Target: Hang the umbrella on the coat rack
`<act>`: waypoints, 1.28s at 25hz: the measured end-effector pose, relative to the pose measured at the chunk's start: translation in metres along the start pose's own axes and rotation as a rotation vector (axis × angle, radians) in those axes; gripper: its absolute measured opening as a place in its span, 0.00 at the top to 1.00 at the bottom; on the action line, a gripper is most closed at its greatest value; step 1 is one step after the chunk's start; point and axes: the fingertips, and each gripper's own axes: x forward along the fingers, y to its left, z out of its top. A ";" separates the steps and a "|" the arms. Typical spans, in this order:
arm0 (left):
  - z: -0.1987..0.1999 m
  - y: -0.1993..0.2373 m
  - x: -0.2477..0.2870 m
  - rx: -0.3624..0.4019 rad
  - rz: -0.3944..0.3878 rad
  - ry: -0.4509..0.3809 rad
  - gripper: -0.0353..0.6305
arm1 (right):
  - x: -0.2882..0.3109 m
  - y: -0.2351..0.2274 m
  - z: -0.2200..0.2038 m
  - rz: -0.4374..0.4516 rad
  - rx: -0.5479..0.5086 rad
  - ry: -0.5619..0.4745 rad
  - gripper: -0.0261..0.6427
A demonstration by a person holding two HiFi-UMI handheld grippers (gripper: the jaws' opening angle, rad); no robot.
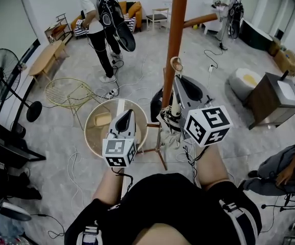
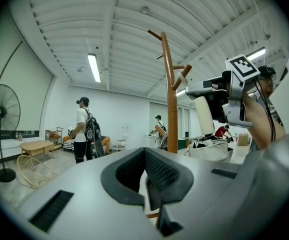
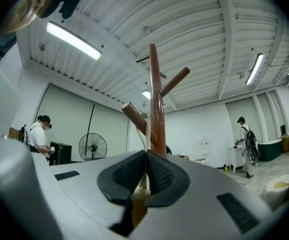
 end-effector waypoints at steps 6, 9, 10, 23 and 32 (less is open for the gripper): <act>-0.014 0.008 -0.007 -0.006 0.004 0.007 0.92 | 0.007 -0.005 -0.016 -0.066 -0.030 0.020 0.93; -0.018 0.012 -0.010 -0.008 0.003 0.011 0.92 | 0.010 -0.013 -0.023 -0.109 -0.033 0.044 0.93; -0.017 0.014 -0.011 -0.009 0.003 0.012 0.92 | 0.010 -0.015 -0.024 -0.119 -0.033 0.053 0.93; -0.015 0.009 -0.012 -0.007 -0.005 0.019 0.92 | 0.010 -0.005 -0.031 -0.027 -0.201 0.072 0.76; -0.013 -0.025 -0.004 0.009 -0.025 0.012 0.92 | -0.034 -0.014 -0.034 -0.053 -0.160 -0.023 0.92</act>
